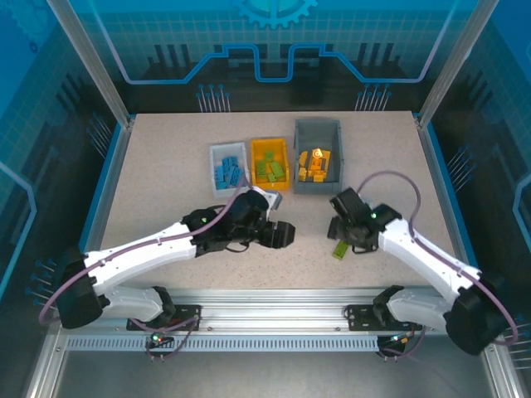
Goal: Sort the legos into containers by color
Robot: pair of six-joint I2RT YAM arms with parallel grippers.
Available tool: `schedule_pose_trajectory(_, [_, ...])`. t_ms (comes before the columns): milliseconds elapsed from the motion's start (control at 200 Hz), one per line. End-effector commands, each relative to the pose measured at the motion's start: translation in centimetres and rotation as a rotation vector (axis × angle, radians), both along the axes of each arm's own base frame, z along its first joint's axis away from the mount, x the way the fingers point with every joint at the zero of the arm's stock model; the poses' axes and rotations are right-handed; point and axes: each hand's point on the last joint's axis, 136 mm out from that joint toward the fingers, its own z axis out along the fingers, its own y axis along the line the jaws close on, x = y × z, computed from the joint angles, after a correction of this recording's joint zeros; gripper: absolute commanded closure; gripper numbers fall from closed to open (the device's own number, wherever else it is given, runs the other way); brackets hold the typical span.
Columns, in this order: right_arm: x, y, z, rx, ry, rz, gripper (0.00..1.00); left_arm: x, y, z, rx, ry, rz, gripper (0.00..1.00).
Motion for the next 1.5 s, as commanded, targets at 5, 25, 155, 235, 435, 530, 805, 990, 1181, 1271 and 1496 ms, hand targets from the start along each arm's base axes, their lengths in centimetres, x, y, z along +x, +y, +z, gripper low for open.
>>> schedule_pose_trajectory(5, [-1.6, 1.5, -1.9, 0.149, 0.027, -0.076, 0.24, -2.1, -2.8, -0.8, -0.038, -0.003, -0.160, 0.26])
schedule_pose_trajectory(25, [-1.8, 1.5, -2.3, 0.154, 0.037, -0.079, 0.24, -2.2, -3.0, -1.0, -0.040, -0.001, -0.163, 0.26])
schedule_pose_trajectory(155, [-1.9, 2.0, -4.5, 0.167, 0.076, -0.091, 0.23, -2.6, -3.9, -1.7, -0.050, 0.003, -0.176, 0.26])
schedule_pose_trajectory(235, [-1.7, 2.2, -5.3, 0.165, 0.095, -0.099, 0.24, -2.7, -4.1, -1.8, -0.050, 0.004, -0.176, 0.26])
schedule_pose_trajectory(435, [-0.8, 1.8, -6.8, 0.134, 0.106, -0.110, 0.39, -2.8, -4.2, -1.9, -0.047, -0.003, -0.168, 0.26])
schedule_pose_trajectory(530, [-0.5, 1.5, -7.3, 0.114, 0.118, -0.111, 0.54, -2.5, -3.8, -1.9, -0.043, -0.009, -0.143, 0.27])
schedule_pose_trajectory(805, [2.5, 4.2, -1.0, -0.076, -0.044, 0.146, 0.78, -0.4, 0.9, 0.5, -0.003, -0.089, 0.068, 0.28])
schedule_pose_trajectory(990, [7.2, 12.1, 3.9, -0.004, -0.131, 0.352, 0.79, 2.9, 7.0, 3.9, -0.044, -0.099, 0.301, 0.28])
schedule_pose_trajectory(1181, [14.9, 17.6, 5.3, 0.030, -0.139, 0.413, 0.79, 5.9, 11.3, 5.9, -0.057, -0.081, 0.438, 0.28])
schedule_pose_trajectory(1271, [18.8, 19.3, 5.0, 0.074, -0.118, 0.403, 0.79, 6.9, 12.2, 6.5, -0.076, -0.079, 0.472, 0.28])
schedule_pose_trajectory(1496, [25.7, 21.0, 3.3, 0.058, -0.075, 0.363, 0.77, 7.6, 12.6, 6.3, -0.094, -0.066, 0.486, 0.28])
